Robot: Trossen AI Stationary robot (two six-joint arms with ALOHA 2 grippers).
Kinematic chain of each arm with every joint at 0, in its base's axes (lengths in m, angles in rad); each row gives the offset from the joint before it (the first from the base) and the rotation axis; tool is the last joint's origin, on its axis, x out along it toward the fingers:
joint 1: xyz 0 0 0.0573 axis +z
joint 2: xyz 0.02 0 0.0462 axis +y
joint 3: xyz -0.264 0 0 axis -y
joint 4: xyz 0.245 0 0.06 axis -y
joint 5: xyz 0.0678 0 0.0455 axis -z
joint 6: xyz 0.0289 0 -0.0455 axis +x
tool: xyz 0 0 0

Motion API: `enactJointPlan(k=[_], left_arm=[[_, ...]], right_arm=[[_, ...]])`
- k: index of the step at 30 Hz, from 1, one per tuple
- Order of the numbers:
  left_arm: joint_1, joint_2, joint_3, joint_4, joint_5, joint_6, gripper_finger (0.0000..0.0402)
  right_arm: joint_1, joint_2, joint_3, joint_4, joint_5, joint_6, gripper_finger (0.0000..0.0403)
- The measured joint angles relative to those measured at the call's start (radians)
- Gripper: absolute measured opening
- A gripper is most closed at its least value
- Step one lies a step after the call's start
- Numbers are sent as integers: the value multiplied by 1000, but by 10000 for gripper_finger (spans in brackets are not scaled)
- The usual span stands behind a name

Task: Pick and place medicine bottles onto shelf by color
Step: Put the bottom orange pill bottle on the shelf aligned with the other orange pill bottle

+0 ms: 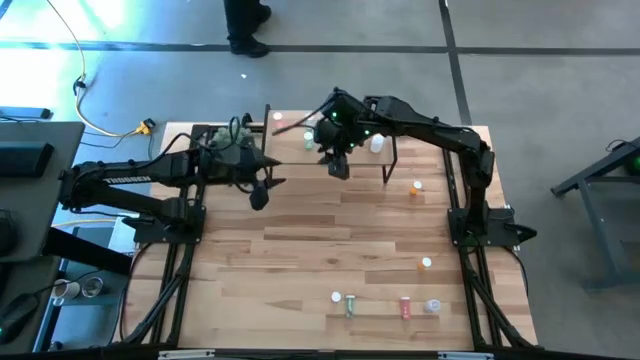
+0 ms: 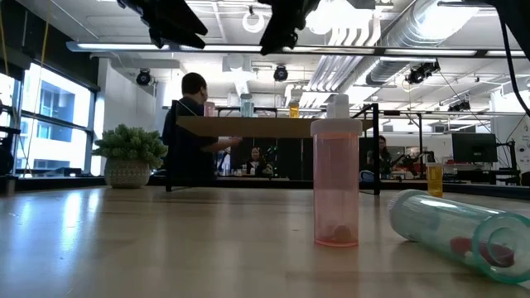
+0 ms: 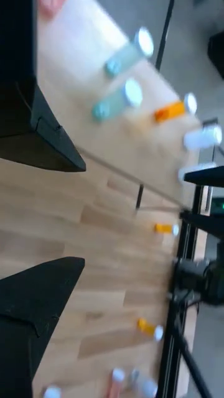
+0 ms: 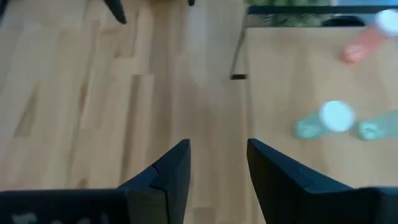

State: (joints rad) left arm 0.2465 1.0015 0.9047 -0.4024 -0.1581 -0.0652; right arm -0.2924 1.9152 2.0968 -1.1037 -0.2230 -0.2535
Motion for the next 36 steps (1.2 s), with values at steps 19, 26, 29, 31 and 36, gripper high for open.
enactJointPlan(k=[19,26,29,31,36], left_arm=[[-233,0,0,-74,-12,-169,227],[-264,0,0,-70,-14,-182,227],[-273,0,0,-71,-20,-206,227],[-280,0,0,-70,-32,-213,227],[-295,0,0,-70,-35,-224,227]], right_arm=[[247,-202,-361,-96,14,142,149],[360,-450,-678,72,69,341,149],[410,-550,-776,93,159,421,149],[438,-612,-834,100,224,469,149],[482,-740,-957,103,329,608,149]])
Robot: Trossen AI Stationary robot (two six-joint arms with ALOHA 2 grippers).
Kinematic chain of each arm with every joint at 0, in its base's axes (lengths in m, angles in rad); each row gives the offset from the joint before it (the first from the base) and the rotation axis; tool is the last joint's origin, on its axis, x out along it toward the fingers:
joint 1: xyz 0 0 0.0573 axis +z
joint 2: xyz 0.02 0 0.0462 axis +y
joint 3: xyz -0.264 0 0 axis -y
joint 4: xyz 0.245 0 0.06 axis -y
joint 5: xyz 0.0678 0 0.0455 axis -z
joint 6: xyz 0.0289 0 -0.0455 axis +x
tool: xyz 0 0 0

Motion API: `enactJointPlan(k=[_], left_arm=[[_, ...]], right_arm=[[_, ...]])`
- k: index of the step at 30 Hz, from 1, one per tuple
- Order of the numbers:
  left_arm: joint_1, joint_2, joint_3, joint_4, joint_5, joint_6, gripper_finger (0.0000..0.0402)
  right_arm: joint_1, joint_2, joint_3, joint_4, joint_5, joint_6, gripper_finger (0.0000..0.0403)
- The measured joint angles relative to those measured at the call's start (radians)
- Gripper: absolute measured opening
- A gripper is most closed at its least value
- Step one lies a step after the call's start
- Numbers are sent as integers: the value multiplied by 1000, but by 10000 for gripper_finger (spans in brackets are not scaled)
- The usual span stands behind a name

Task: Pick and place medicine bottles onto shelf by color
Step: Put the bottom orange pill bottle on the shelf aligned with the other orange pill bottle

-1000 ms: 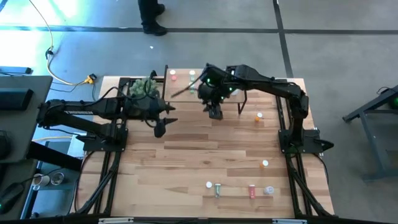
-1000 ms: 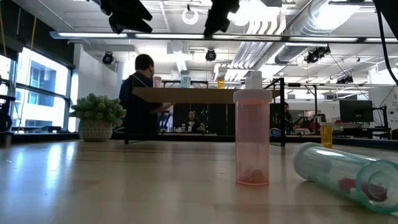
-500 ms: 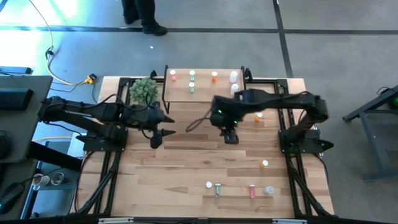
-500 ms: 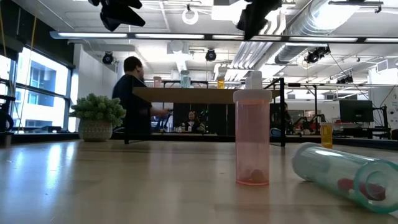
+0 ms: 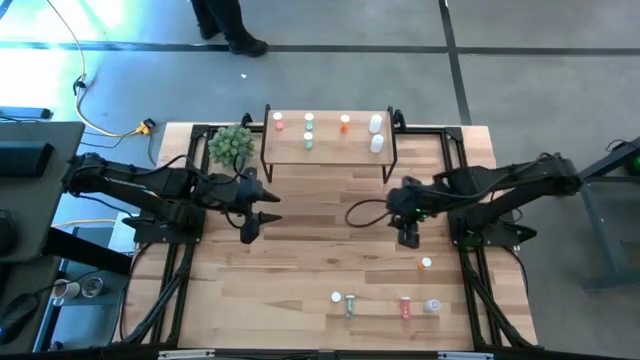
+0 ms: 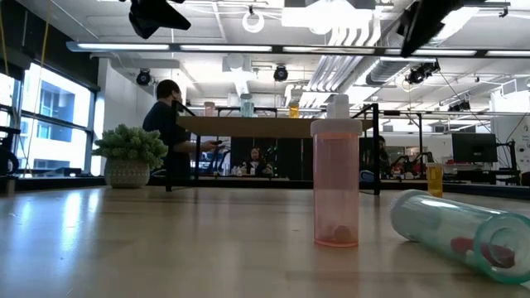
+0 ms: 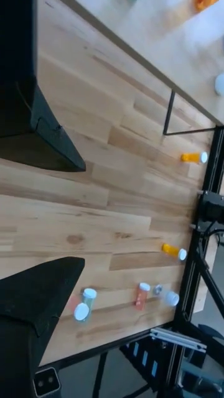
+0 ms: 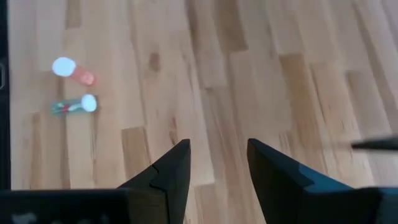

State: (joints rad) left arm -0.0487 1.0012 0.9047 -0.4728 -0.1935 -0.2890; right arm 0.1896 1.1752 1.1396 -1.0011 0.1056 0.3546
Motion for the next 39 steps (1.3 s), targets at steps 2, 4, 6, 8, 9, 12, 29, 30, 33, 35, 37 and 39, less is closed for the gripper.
enactJointPlan(k=[2,4,6,8,9,12,29,30,33,35,37,39], left_arm=[[-5,0,0,-1,-1,-14,227],[-8,0,0,-1,-1,-23,227],[-11,0,0,-1,-3,-26,227],[-13,0,0,0,-9,-26,227],[-13,0,0,0,-13,-26,227],[-13,0,0,0,-30,-26,227],[-13,0,0,0,-57,-25,227],[-13,0,0,0,-57,-24,227],[-13,0,0,0,-57,-23,227],[-13,0,0,0,-57,-23,227],[-13,0,0,0,-57,-23,227],[-13,0,0,0,-57,-23,227]], right_arm=[[9,-41,-44,-3,1,66,149],[20,-79,-90,-3,-7,132,149],[35,-115,-131,-10,-30,196,149],[52,-144,-174,-17,-63,254,149],[63,-157,-193,-23,-76,283,149],[110,-190,-248,-24,-88,356,149],[496,-206,-337,-44,34,677,149],[513,-206,-337,-44,42,686,149],[550,-206,-337,-44,44,711,149],[565,-206,-337,-44,44,725,149],[574,-206,-337,-46,45,721,149],[585,-206,-337,-56,50,721,149]])
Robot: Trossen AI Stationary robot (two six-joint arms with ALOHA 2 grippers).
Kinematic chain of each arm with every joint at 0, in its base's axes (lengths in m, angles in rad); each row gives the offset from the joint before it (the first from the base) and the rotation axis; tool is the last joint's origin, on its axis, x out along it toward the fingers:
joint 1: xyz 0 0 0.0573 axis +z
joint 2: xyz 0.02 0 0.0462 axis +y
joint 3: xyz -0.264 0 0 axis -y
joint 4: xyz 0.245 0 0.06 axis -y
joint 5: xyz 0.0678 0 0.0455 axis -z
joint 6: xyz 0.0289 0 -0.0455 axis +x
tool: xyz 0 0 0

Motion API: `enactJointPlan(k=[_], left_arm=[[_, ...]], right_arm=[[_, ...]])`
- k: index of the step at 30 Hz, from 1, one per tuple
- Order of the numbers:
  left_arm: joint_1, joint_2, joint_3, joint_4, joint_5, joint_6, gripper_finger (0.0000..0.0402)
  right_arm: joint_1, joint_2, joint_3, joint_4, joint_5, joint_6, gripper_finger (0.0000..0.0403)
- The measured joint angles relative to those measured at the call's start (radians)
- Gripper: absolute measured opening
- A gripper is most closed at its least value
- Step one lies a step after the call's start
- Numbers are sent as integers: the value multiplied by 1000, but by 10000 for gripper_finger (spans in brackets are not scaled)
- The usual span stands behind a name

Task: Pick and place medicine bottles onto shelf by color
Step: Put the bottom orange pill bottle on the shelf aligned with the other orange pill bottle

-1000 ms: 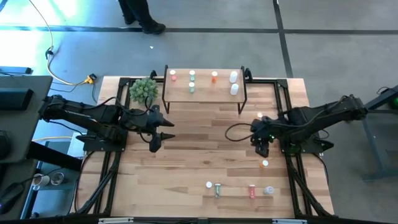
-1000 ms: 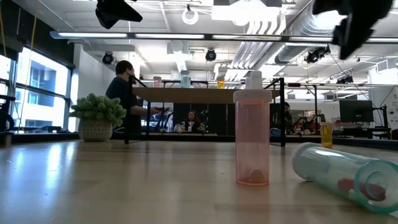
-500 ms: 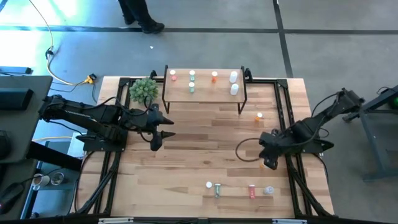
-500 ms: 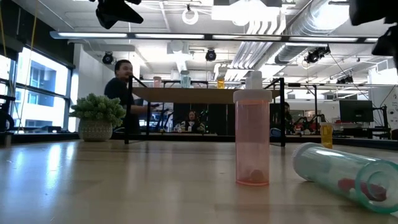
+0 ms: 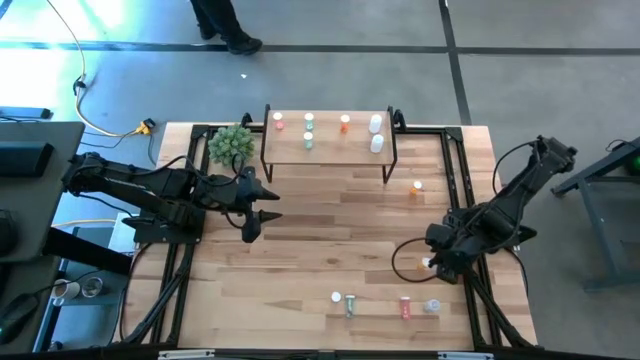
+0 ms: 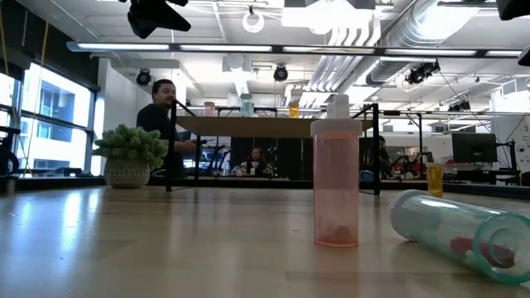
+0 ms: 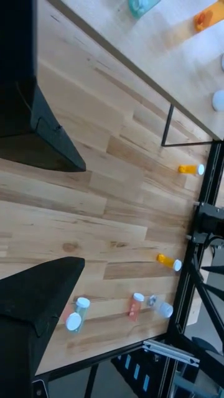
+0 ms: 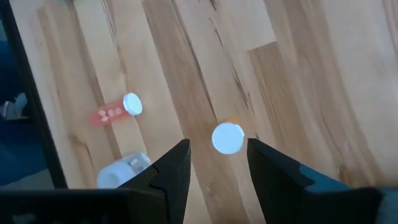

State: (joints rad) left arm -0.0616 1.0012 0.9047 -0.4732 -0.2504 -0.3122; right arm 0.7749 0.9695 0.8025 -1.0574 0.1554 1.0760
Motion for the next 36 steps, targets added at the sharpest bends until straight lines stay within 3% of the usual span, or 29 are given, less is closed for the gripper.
enactJointPlan(k=[6,20,27,36], left_arm=[[0,0,0,0,0,0,227],[0,0,0,-1,0,0,227],[0,0,0,-1,0,0,227],[0,0,0,-1,1,-10,227]], right_arm=[[31,36,0,-9,46,-2,149],[33,194,0,-7,21,-29,149],[33,203,0,30,-8,-50,149],[15,166,0,-65,-18,-160,149]])
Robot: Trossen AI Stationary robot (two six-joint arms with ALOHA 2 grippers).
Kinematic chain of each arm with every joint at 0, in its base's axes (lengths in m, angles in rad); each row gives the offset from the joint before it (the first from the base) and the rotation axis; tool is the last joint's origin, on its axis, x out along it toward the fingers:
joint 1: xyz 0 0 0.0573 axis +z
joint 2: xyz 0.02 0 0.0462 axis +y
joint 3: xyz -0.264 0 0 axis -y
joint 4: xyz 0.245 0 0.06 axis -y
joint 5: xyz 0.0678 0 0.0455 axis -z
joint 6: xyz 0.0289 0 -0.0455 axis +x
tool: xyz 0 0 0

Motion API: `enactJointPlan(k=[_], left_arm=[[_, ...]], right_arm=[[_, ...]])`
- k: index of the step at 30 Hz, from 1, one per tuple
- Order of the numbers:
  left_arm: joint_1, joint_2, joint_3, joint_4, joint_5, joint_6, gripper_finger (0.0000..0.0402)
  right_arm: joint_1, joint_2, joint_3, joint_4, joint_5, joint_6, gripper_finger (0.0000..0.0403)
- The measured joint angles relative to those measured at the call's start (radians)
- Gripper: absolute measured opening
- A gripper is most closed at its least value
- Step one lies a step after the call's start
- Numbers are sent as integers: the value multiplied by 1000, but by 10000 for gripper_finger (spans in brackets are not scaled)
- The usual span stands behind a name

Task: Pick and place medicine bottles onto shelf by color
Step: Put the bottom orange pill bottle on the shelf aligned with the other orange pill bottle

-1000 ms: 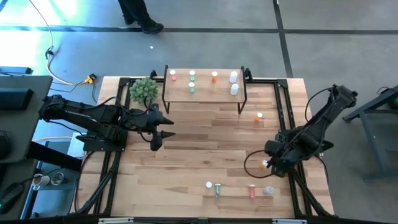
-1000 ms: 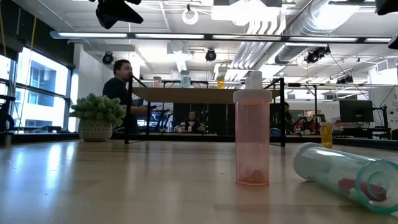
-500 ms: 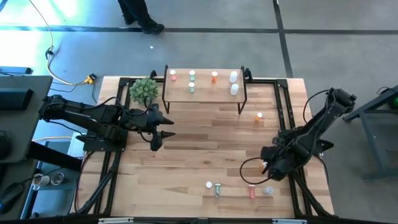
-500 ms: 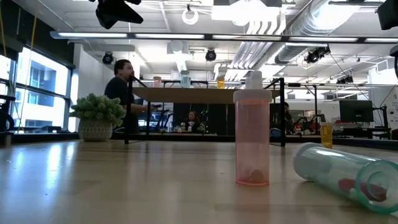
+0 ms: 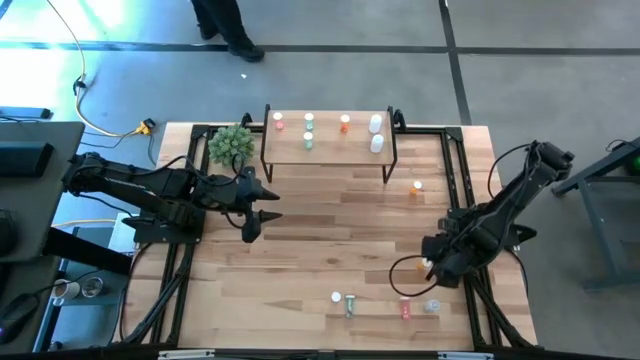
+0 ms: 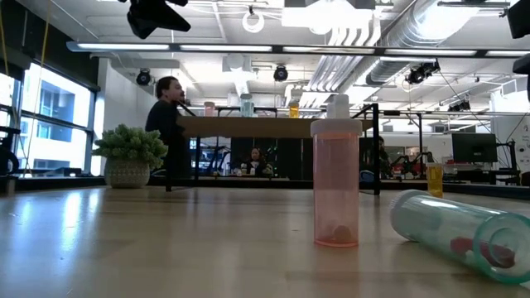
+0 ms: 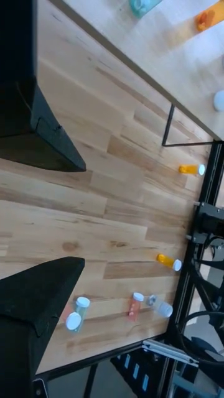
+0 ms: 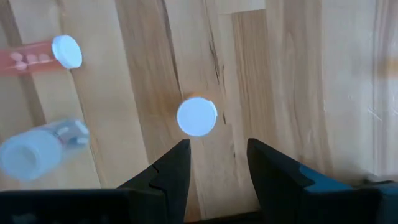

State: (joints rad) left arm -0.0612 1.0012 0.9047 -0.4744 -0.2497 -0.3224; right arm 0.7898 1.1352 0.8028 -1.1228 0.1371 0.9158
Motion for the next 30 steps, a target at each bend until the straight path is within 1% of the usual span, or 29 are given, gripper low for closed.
enactJointPlan(k=[3,8,16,23,26,30], left_arm=[[0,0,0,0,2,-26,227],[0,0,0,0,3,-42,227],[0,0,0,0,3,-42,227],[0,0,0,0,3,-42,227],[0,0,0,0,3,-42,227],[0,0,0,0,3,-42,227]], right_arm=[[-14,-41,0,-12,-11,-33,149],[-31,-93,0,-11,-6,-42,149],[-31,-95,0,56,9,-40,149],[-31,-94,0,69,10,24,150],[-31,-94,0,66,11,26,157],[-31,-84,0,63,11,26,184]])
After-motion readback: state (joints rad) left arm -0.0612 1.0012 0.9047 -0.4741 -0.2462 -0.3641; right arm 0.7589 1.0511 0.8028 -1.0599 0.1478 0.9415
